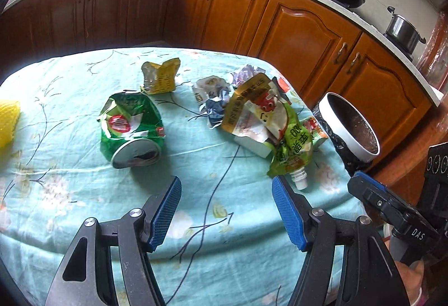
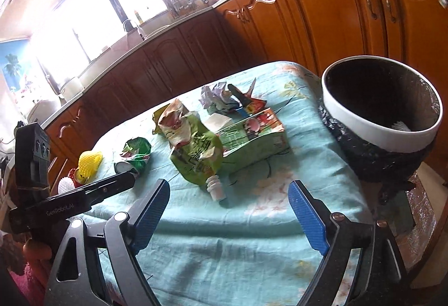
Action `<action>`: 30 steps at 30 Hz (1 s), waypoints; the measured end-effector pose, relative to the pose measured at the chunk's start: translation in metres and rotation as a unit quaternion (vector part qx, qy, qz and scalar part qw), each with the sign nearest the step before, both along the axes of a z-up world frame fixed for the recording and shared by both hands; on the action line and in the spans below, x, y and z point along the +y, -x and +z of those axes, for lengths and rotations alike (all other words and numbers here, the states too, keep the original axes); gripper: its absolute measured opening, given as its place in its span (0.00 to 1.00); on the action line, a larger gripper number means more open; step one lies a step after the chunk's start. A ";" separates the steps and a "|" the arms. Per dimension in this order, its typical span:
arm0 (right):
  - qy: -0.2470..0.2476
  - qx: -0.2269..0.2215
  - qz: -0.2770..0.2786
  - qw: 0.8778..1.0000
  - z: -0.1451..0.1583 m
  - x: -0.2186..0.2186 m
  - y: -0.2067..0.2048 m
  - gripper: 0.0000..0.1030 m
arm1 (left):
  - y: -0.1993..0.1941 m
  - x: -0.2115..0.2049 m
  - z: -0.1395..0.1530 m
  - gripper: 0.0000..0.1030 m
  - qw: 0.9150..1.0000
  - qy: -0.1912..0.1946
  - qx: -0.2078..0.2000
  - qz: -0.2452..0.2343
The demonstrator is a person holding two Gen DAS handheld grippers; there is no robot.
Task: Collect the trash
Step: 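Move both open tools back to the table toward the crushed green can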
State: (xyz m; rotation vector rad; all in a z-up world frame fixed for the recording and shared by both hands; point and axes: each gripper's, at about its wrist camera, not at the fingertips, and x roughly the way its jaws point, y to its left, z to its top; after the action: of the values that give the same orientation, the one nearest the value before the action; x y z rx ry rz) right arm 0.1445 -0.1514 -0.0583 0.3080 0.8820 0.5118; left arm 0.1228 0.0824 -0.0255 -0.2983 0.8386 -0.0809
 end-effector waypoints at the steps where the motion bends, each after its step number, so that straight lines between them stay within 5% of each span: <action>1: 0.002 -0.001 0.004 1.000 0.000 0.004 0.000 0.85 | 0.003 0.005 0.000 0.65 1.000 0.003 0.001 0.006; 15: 0.020 -0.046 0.042 0.998 0.005 0.039 -0.020 0.85 | 0.010 0.063 -0.003 0.65 0.997 0.042 0.000 0.068; 24: 0.024 -0.044 0.045 0.998 0.007 0.044 -0.053 0.85 | -0.029 0.104 -0.008 0.67 0.991 0.062 0.021 0.114; 30: 0.036 -0.040 0.064 0.996 0.002 0.059 -0.063 0.73 | -0.057 0.114 -0.033 0.67 0.988 0.087 0.061 0.113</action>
State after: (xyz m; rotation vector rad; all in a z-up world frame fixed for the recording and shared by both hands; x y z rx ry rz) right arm 0.2078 -0.0928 -0.0562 0.1645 0.8443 0.6052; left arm 0.1797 0.1962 -0.0584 -0.5643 0.9159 0.0767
